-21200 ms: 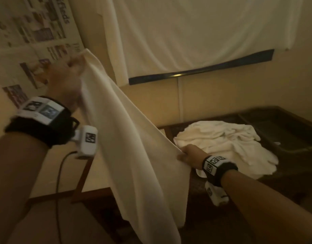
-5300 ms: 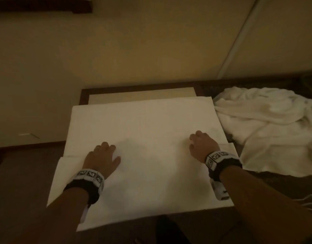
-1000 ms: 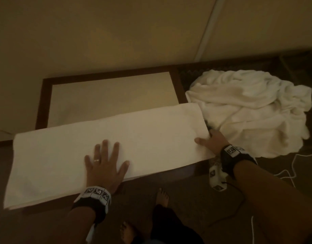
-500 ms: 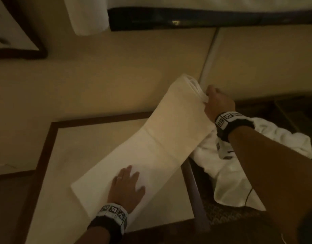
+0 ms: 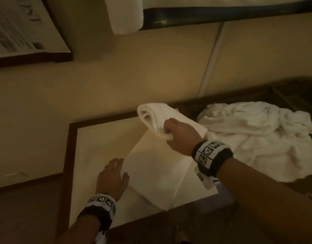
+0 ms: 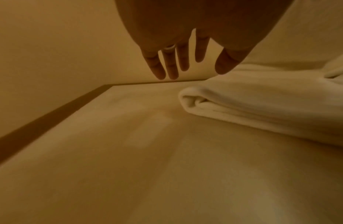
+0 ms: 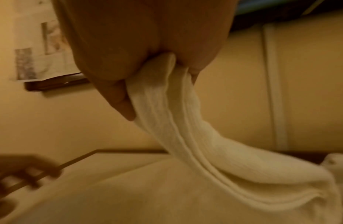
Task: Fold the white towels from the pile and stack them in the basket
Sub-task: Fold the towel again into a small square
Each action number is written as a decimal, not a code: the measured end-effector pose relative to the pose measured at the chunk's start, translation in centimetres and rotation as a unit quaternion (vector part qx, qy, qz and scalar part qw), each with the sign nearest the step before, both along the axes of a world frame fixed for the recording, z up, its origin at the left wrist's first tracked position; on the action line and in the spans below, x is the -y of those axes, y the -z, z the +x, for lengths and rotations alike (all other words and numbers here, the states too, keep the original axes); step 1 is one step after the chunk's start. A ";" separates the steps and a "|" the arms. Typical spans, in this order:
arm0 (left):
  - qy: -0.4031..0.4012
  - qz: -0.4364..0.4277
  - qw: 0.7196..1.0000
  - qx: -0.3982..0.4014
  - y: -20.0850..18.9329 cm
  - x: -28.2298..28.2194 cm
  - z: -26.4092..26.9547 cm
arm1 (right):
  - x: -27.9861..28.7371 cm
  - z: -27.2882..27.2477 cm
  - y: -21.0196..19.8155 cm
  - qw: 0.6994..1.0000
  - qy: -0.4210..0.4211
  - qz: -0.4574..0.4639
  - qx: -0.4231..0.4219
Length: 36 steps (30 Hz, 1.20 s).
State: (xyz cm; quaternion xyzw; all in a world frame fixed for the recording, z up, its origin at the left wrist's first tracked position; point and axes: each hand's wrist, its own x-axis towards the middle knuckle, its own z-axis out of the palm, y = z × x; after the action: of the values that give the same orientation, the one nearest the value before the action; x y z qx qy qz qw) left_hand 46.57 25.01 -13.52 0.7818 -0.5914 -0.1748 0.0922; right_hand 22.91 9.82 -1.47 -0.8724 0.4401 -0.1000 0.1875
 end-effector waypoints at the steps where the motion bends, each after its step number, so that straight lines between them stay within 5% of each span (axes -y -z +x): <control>1: 0.009 -0.008 1.000 0.007 -0.1 -0.6 0.7 | -1.9 1.1 0.9 1.000 -0.016 0.019 -0.006; 7: 0.083 -0.065 0.993 0.058 -0.7 -3.4 1.9 | -11.2 3.8 9.5 0.973 -0.106 0.098 -0.180; 11: 0.211 -0.071 0.970 0.096 0.2 -3.9 0.8 | -12.1 1.2 13.3 0.971 -0.052 0.017 -0.234; 15: 0.287 -0.089 0.945 0.131 0.6 -1.5 -2.4 | -9.3 -1.3 11.7 0.971 0.066 -0.014 -0.230; 19: 0.301 -0.080 0.935 0.167 0.9 1.7 -5.0 | -8.6 -3.1 9.8 0.977 0.097 -0.021 -0.191; 23: 0.332 -0.078 0.921 0.188 -0.4 4.2 -5.3 | -8.3 -3.4 8.4 0.981 0.086 -0.072 -0.160; 27: 0.384 -0.184 0.881 0.207 -1.9 5.9 -3.3 | -8.0 -4.4 8.4 0.974 0.073 -0.120 -0.180; 32: 0.438 -0.234 0.844 0.200 -0.5 4.9 -1.6 | -9.6 -4.9 10.1 0.968 0.059 -0.072 -0.234; 36: 0.443 -0.199 0.855 0.180 2.0 2.8 -0.7 | -10.9 -4.9 12.1 0.962 0.067 -0.027 -0.265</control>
State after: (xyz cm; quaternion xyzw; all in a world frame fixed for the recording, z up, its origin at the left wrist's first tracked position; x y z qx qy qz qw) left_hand 45.85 22.24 -15.52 0.4198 -0.9037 0.0683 0.0501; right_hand 17.96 20.74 -13.58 -0.8410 0.5285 0.1107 0.0335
